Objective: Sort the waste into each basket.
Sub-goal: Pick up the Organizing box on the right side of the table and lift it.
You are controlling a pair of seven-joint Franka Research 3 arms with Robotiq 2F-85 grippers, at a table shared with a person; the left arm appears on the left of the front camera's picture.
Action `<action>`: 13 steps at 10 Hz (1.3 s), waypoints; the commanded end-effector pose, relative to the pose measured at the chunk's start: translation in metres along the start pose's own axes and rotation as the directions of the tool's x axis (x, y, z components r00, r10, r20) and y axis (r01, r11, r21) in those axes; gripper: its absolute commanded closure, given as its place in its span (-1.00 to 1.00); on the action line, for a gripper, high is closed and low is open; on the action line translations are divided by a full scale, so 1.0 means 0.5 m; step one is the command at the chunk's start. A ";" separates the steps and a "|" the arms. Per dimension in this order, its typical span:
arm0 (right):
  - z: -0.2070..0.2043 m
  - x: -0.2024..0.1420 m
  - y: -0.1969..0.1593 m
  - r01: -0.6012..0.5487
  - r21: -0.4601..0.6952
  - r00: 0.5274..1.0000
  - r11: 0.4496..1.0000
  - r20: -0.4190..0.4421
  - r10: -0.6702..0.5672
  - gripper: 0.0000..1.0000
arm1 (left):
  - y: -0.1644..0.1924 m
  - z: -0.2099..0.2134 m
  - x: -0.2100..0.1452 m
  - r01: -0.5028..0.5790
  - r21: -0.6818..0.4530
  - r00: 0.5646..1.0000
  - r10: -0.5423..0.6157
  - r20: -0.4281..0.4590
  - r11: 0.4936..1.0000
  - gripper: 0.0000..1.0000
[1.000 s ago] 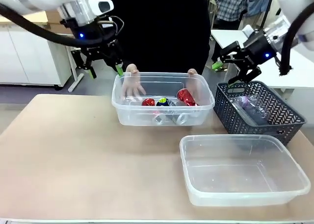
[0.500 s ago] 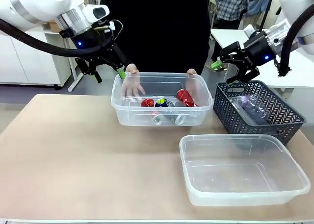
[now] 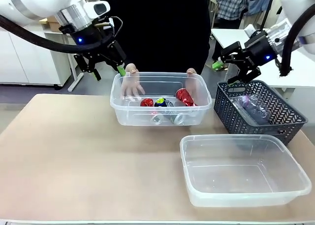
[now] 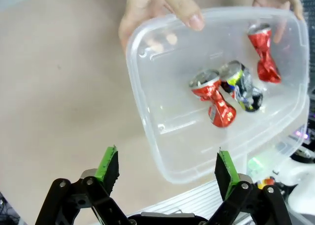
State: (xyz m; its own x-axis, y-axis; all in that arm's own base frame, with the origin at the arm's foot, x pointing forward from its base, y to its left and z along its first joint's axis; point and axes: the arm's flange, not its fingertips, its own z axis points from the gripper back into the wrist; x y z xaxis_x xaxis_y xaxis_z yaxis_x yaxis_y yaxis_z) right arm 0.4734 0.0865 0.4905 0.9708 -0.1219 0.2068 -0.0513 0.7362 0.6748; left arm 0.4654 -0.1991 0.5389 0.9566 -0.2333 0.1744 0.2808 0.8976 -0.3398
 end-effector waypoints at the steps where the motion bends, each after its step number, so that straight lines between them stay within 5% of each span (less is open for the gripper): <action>1: 0.109 -0.055 -0.059 0.080 0.048 0.997 0.996 -0.018 -0.079 -1.00 | -0.014 0.105 -0.114 0.112 -0.027 0.993 -0.111 0.037 0.993 -1.00; 2: 0.204 -0.128 -0.104 0.071 0.071 0.997 0.995 -0.011 -0.071 -1.00 | -0.026 0.149 -0.186 0.129 -0.005 0.988 -0.128 0.083 0.992 -1.00; 3: 0.275 -0.200 -0.139 0.164 -0.080 0.977 0.983 0.150 -0.151 -1.00 | -0.035 0.176 -0.249 0.144 -0.029 0.979 -0.138 0.150 0.989 -1.00; 5: 0.333 -0.324 -0.176 0.134 -0.173 0.981 0.976 0.160 -0.107 -1.00 | -0.061 0.156 -0.342 0.217 -0.043 0.975 -0.214 0.065 0.975 -1.00; 6: 0.330 -0.328 -0.182 0.145 -0.193 0.976 0.970 0.190 -0.109 -1.00 | -0.074 0.121 -0.334 0.237 -0.025 0.971 -0.238 -0.036 0.971 -1.00; 7: 0.314 -0.268 -0.194 0.132 -0.118 0.979 0.984 0.169 -0.111 -1.00 | -0.073 0.196 -0.315 0.181 -0.009 0.979 -0.179 0.100 0.983 -1.00; 9: 0.362 -0.310 -0.197 0.129 -0.167 0.975 0.977 0.202 -0.094 -1.00 | -0.082 0.162 -0.361 0.204 -0.014 0.978 -0.203 0.042 0.979 -1.00; 10: 0.281 -0.294 -0.177 -0.011 -0.434 0.994 0.901 -0.099 -0.036 -1.00 | -0.166 0.116 -0.296 0.134 0.011 0.990 -0.134 0.034 0.991 -1.00; 11: 0.212 -0.326 -0.205 -0.245 -0.612 0.935 0.752 -0.354 0.016 -1.00 | -0.251 0.046 -0.257 -0.055 0.020 0.993 0.052 0.108 0.998 -1.00; 12: 0.165 -0.357 -0.248 -0.343 -0.612 0.869 0.712 -0.495 -0.008 -1.00 | -0.315 -0.034 -0.250 -0.088 0.011 0.996 0.088 0.010 0.996 -1.00; 13: 0.129 -0.393 -0.289 -0.372 -0.614 0.835 0.696 -0.549 -0.038 -1.00 | -0.373 -0.129 -0.257 -0.086 0.062 0.994 0.089 -0.057 0.994 -1.00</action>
State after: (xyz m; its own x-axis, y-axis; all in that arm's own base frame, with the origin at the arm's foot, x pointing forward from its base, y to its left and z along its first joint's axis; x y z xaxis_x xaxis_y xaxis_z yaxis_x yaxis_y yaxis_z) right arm 0.3019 -0.0396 0.4423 0.9976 0.0275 -0.0631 -0.0168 0.9863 0.1643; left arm 0.2821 -0.3216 0.5351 0.9676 -0.1957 0.1594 0.2377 0.9191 -0.3143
